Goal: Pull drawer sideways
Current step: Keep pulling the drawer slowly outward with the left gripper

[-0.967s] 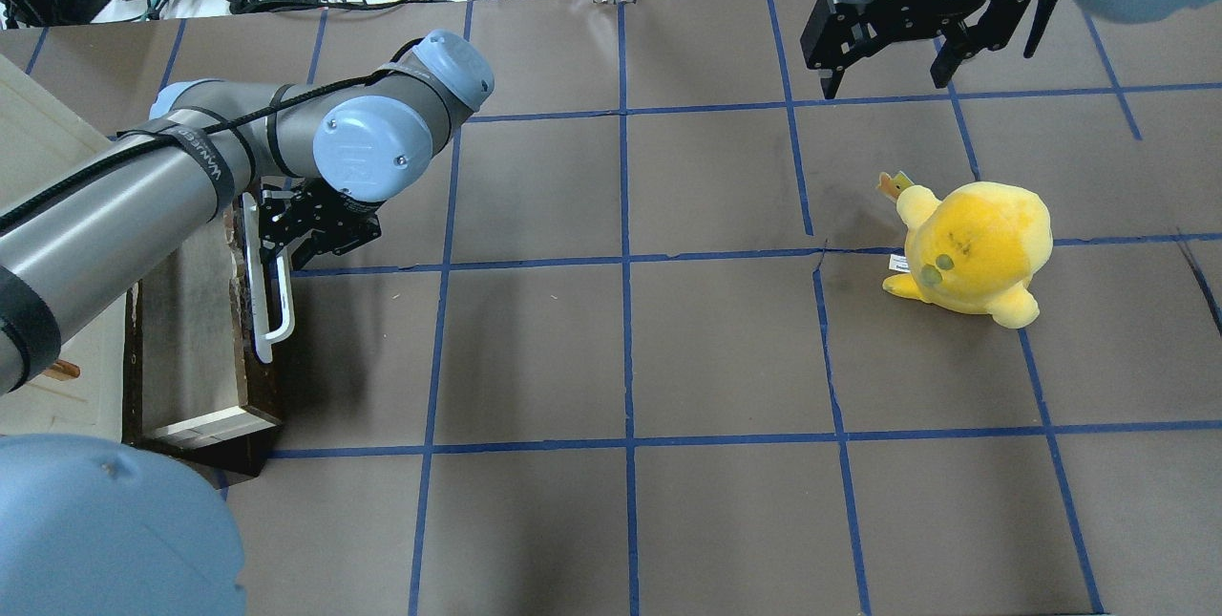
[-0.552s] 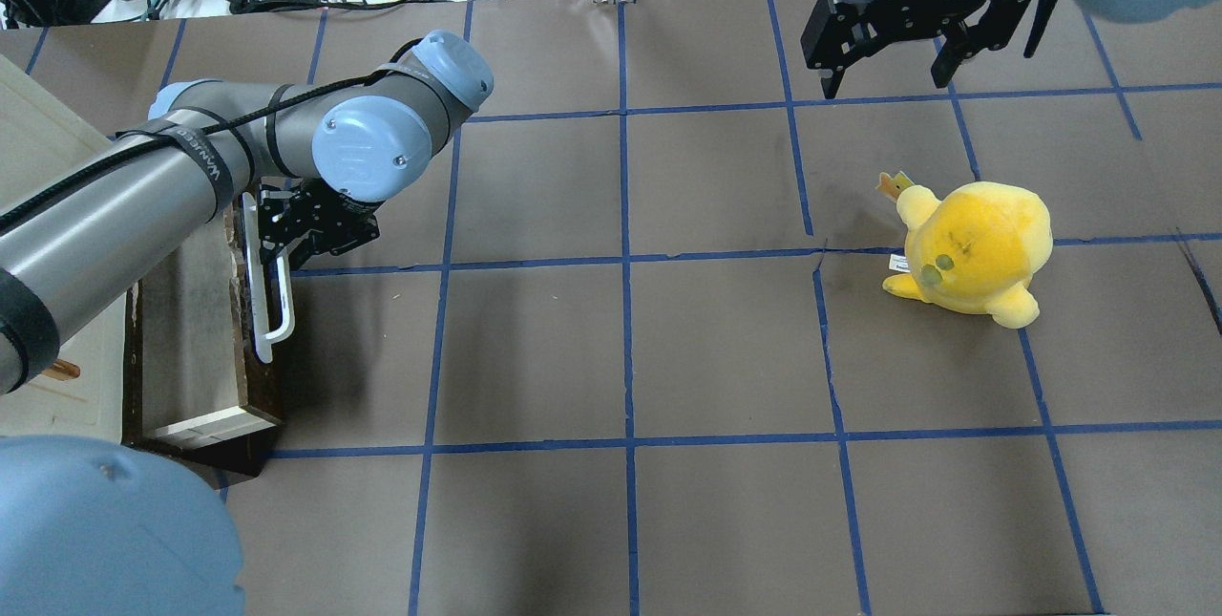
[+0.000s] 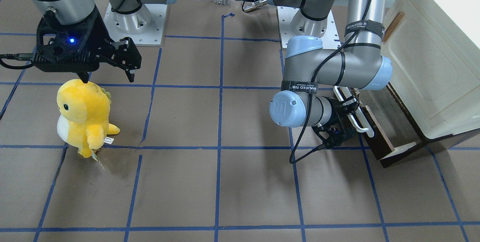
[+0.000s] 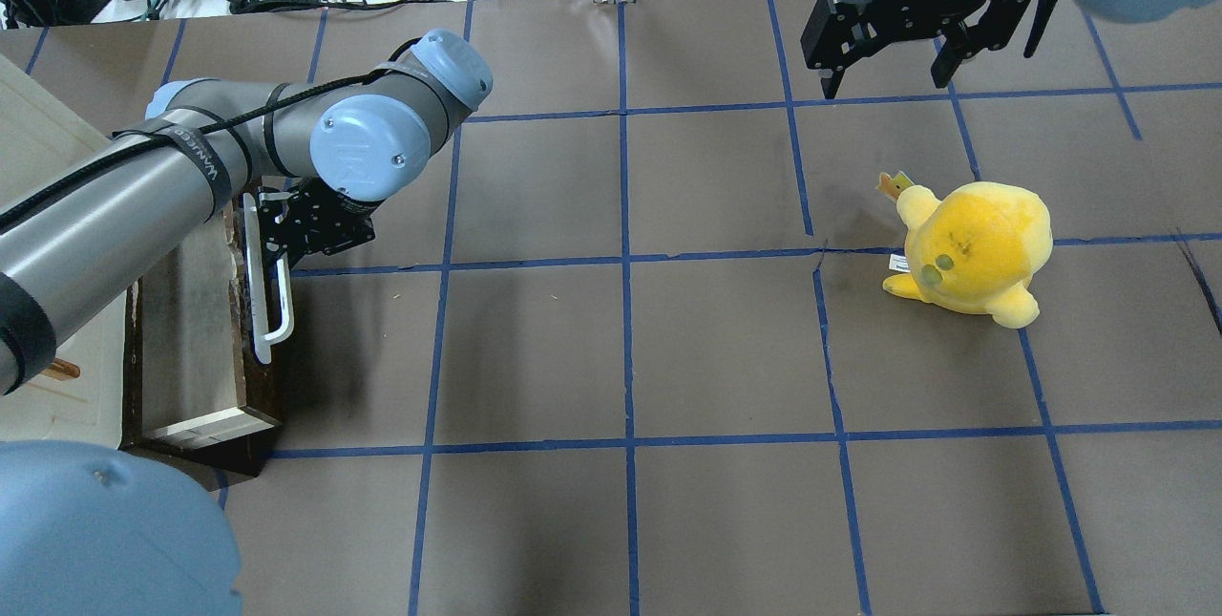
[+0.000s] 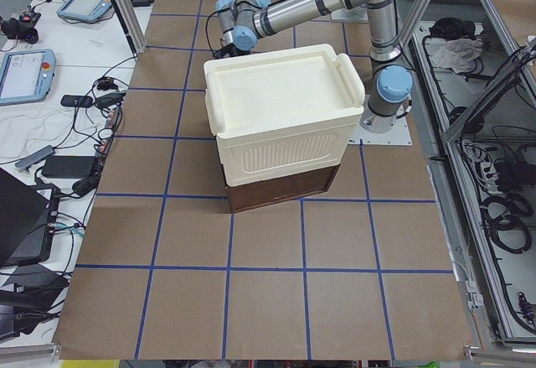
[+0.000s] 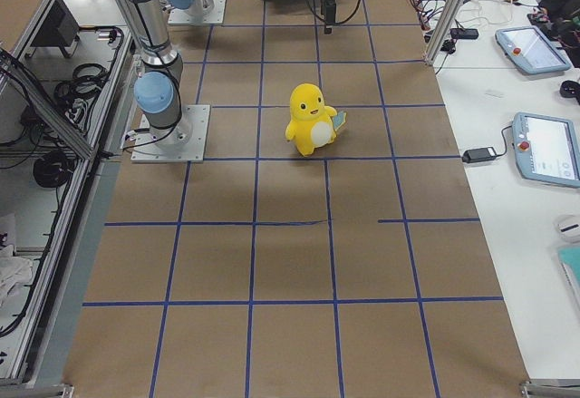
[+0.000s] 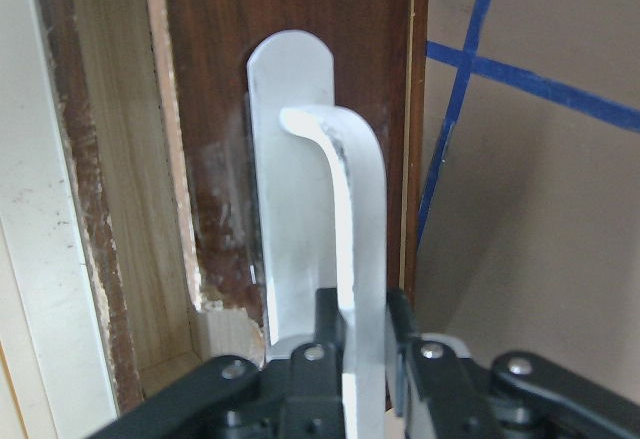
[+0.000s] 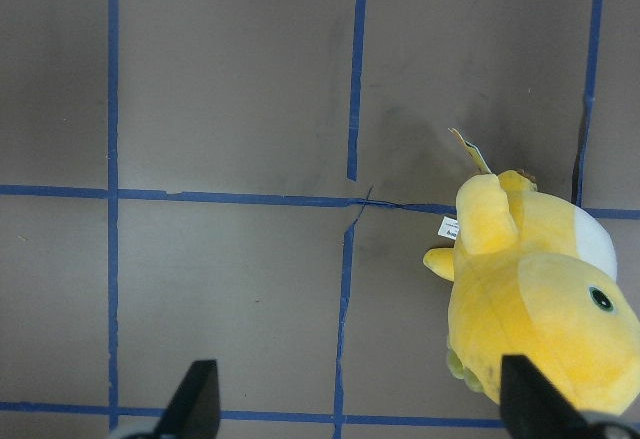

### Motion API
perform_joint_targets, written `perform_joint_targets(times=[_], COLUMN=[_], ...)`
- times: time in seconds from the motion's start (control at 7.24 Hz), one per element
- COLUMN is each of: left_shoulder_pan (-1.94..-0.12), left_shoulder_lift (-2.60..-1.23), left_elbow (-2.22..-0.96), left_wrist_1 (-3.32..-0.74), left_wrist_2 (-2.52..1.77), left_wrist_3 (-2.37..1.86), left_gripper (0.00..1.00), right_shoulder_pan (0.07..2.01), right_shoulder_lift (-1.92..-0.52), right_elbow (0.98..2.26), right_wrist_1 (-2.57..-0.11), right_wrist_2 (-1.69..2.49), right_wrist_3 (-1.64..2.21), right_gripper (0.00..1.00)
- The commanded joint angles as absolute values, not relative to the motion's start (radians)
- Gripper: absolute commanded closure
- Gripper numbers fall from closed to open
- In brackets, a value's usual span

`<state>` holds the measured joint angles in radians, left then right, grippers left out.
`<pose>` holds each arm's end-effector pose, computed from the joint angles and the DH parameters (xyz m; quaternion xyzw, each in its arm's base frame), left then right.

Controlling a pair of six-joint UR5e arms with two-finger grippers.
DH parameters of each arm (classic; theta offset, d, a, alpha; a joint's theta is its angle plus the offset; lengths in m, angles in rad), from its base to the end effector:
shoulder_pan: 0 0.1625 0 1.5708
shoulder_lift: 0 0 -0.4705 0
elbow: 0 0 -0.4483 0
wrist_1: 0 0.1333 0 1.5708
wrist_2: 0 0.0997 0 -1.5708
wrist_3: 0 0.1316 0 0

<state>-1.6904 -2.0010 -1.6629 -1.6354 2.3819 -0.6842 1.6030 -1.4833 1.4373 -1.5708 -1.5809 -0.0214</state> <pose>-0.1113 -0.6086 0.2358 -0.1354 0.8766 0.0969 0.4515 0.1510 -0.5900 0.5249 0.0267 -0.9994 0.0230 0.0049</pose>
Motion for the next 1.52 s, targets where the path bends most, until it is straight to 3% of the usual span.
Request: perform_joint_targets(times=[0.0,1.38], left_shoulder_pan=[-1.69,-1.697], left_shoulder_lift=[-1.996,-2.01], left_elbow=[-1.661,-1.638], left_wrist_1=[-1.649,-1.677], left_wrist_2=[2.379,2.367], left_wrist_3=[-0.686,-0.718], left_gripper=[1.0,1.0], right_shoulder_pan=[1.603,1.603], right_shoulder_lift=[-1.483,-1.483], right_elbow=[1.437,1.437], right_wrist_1=[-1.571,-1.571], right_wrist_2=[-1.582,-1.582], right_wrist_3=[-0.021,-0.021], right_gripper=[0.0,0.0])
